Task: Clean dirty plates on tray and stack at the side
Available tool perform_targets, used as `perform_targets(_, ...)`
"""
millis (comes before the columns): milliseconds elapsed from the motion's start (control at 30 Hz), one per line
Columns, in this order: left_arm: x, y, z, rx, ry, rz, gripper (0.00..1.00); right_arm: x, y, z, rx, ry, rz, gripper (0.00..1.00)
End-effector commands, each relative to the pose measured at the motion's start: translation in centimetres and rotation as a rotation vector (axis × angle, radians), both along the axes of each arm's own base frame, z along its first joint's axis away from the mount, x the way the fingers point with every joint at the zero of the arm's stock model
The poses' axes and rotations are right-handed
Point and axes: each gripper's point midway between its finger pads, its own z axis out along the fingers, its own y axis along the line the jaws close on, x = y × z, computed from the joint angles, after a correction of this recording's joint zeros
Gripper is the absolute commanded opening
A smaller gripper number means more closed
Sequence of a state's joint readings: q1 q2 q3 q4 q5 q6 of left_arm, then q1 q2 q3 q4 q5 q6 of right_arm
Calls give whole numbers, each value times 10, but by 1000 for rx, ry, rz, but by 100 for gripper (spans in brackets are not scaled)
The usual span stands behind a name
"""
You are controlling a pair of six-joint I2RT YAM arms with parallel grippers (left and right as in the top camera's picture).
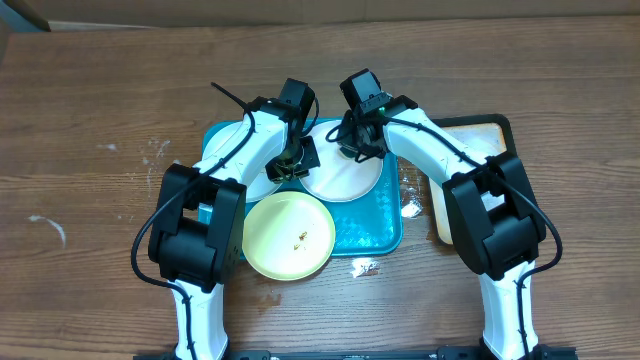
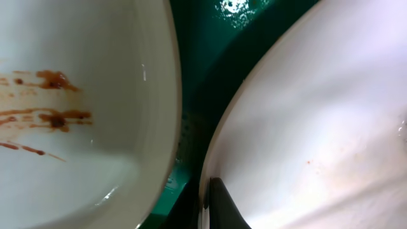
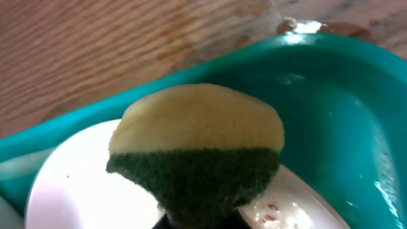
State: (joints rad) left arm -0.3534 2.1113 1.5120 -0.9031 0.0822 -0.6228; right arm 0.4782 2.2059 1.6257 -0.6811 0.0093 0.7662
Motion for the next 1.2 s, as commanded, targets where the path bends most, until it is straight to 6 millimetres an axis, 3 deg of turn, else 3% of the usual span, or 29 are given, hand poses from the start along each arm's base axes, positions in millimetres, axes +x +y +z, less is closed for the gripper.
perform_targets(0,-21,0,-23,47,78,-32,4,-5,-20,-16,-98,26,-17,4)
perform_targets(300,-20,4,-23,71,68,-37,4,-30,-51,-24,-226,134,138,4)
perform_targets(600,-18,8,-23,78,66,-32,4,-51,-62,-26,-267,225,183,4)
perform_targets(933,-20,24,-23,130,79,-15,4,-48,-76,-21,-307,229,107,4)
perform_targets(1167,-23,54,-22,218,105,27,4,-43,-91,-8,-326,248,75,4)
